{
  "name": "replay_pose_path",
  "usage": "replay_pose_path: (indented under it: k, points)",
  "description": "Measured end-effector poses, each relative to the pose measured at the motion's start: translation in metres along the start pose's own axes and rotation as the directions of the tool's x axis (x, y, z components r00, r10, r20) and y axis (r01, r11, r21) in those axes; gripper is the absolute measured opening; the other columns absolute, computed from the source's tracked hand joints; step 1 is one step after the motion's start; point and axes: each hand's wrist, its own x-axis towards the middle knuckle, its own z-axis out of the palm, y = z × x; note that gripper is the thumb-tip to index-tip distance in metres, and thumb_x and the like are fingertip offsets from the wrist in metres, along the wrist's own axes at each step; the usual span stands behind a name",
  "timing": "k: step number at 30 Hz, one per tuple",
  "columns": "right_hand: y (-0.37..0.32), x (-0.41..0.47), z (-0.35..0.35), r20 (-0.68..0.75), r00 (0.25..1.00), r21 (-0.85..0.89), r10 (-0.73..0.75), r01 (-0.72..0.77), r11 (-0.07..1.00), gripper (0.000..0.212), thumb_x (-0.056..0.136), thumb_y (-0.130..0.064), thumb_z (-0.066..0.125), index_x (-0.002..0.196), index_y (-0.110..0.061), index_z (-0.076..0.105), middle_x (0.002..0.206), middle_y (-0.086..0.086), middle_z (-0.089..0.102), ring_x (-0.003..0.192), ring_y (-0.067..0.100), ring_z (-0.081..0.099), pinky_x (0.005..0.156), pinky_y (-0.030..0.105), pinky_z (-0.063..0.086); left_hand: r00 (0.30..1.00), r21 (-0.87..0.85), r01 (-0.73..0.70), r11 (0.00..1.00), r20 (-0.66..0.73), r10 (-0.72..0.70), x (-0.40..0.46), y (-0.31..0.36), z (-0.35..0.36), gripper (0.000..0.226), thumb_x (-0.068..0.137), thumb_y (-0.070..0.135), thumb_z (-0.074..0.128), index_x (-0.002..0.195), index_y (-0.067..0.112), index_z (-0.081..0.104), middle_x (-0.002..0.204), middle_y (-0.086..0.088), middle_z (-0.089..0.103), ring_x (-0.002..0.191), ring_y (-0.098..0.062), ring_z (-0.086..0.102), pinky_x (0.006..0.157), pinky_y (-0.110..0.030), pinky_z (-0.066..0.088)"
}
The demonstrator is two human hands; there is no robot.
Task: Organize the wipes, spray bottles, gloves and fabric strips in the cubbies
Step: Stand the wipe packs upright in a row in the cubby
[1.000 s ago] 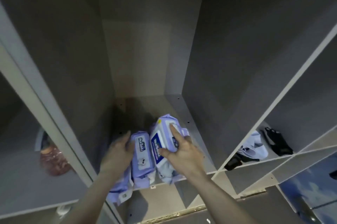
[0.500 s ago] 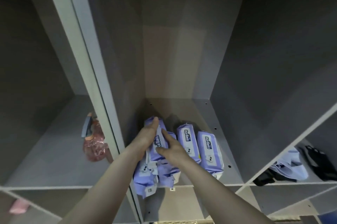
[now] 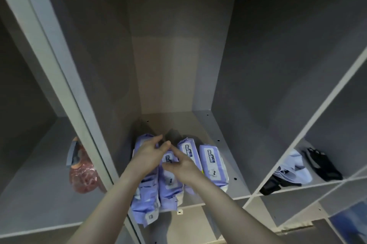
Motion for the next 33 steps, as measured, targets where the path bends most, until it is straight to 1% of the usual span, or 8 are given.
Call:
replay_pose_path:
  k: [2, 6, 14, 19, 22, 25, 30, 33]
  points:
    - [-0.001, -0.010, -0.022, -0.056, 0.998, 0.026, 0.013, -0.012, 1.000, 0.071, 0.085, -0.018, 0.066, 0.146, -0.030, 0.032, 0.146, -0.008, 0.044, 0.126, 0.011, 0.051, 0.103, 0.023, 0.041, 0.999, -0.014, -0.042, 0.999, 0.001, 0.042, -0.004, 0.004, 0.006, 0.046, 0.095, 0.022, 0.054, 0.139, 0.010, 0.045, 0.137, -0.007, 0.052, 0.123, -0.013, 0.048, 0.087, -0.009, 0.031]
    - [0.001, -0.039, -0.060, -0.114, 0.991, 0.085, 0.073, -0.064, 0.994, 0.076, 0.083, -0.019, 0.071, 0.146, -0.033, 0.031, 0.141, -0.003, 0.046, 0.118, 0.018, 0.060, 0.105, 0.035, 0.044, 0.991, 0.090, -0.132, 0.987, -0.005, 0.133, -0.012, -0.001, 0.012, 0.047, 0.094, 0.026, 0.056, 0.139, 0.018, 0.045, 0.142, -0.004, 0.049, 0.132, -0.017, 0.044, 0.104, -0.023, 0.030]
    - [0.018, -0.105, -0.111, -0.236, 0.968, 0.125, 0.090, -0.062, 0.990, 0.073, 0.082, -0.019, 0.073, 0.140, -0.041, 0.035, 0.142, 0.001, 0.043, 0.106, 0.010, 0.062, 0.098, 0.028, 0.047, 0.962, 0.156, -0.270, 0.950, 0.088, 0.259, -0.030, 0.014, 0.053, 0.040, 0.090, 0.019, 0.061, 0.129, 0.015, 0.056, 0.135, -0.005, 0.055, 0.123, -0.021, 0.051, 0.100, -0.029, 0.035]
    - [0.028, -0.154, -0.169, -0.355, 0.934, 0.167, 0.027, 0.035, 0.985, 0.068, 0.083, -0.009, 0.071, 0.129, -0.048, 0.039, 0.121, -0.006, 0.052, 0.080, -0.011, 0.064, 0.083, 0.012, 0.048, 0.924, 0.149, -0.345, 0.927, 0.226, 0.308, -0.052, 0.044, 0.118, 0.036, 0.090, 0.026, 0.060, 0.127, 0.027, 0.056, 0.132, 0.001, 0.054, 0.116, -0.015, 0.051, 0.094, -0.023, 0.037]
    - [0.046, -0.182, -0.208, -0.420, 0.906, 0.190, 0.044, 0.041, 0.981, 0.067, 0.080, -0.015, 0.075, 0.126, -0.052, 0.044, 0.114, -0.009, 0.059, 0.086, -0.004, 0.065, 0.093, 0.023, 0.049, 0.891, 0.095, -0.381, 0.919, 0.303, 0.338, -0.061, 0.071, 0.161, 0.040, 0.091, 0.029, 0.058, 0.130, 0.031, 0.052, 0.138, 0.008, 0.048, 0.124, -0.010, 0.048, 0.104, -0.028, 0.037]
    - [0.065, -0.212, -0.247, -0.458, 0.886, 0.173, 0.070, 0.012, 0.985, 0.066, 0.081, -0.013, 0.073, 0.131, -0.046, 0.044, 0.103, -0.014, 0.062, 0.097, 0.001, 0.067, 0.096, 0.022, 0.047, 0.877, 0.052, -0.390, 0.919, 0.326, 0.353, -0.073, 0.101, 0.207, 0.037, 0.091, 0.032, 0.058, 0.127, 0.037, 0.052, 0.128, 0.018, 0.049, 0.112, -0.003, 0.050, 0.100, -0.026, 0.039]
    - [0.108, -0.267, -0.320, -0.467, 0.881, 0.082, 0.074, -0.040, 0.996, 0.064, 0.081, -0.014, 0.074, 0.122, -0.054, 0.045, 0.119, 0.013, 0.064, 0.094, 0.009, 0.068, 0.081, 0.010, 0.046, 0.881, -0.042, -0.386, 0.921, 0.281, 0.382, -0.093, 0.138, 0.293, 0.025, 0.074, 0.046, 0.064, 0.094, 0.059, 0.056, 0.117, 0.019, 0.058, 0.108, 0.001, 0.057, 0.095, -0.027, 0.046]
    - [0.134, -0.291, -0.359, -0.477, 0.875, 0.095, 0.084, -0.044, 0.995, 0.063, 0.080, -0.010, 0.074, 0.118, -0.053, 0.047, 0.122, 0.008, 0.063, 0.083, -0.001, 0.065, 0.077, 0.011, 0.046, 0.904, -0.066, -0.324, 0.944, 0.272, 0.329, -0.098, 0.149, 0.337, 0.031, 0.082, 0.028, 0.069, 0.108, 0.043, 0.063, 0.118, 0.010, 0.061, 0.102, -0.003, 0.060, 0.097, -0.030, 0.047]
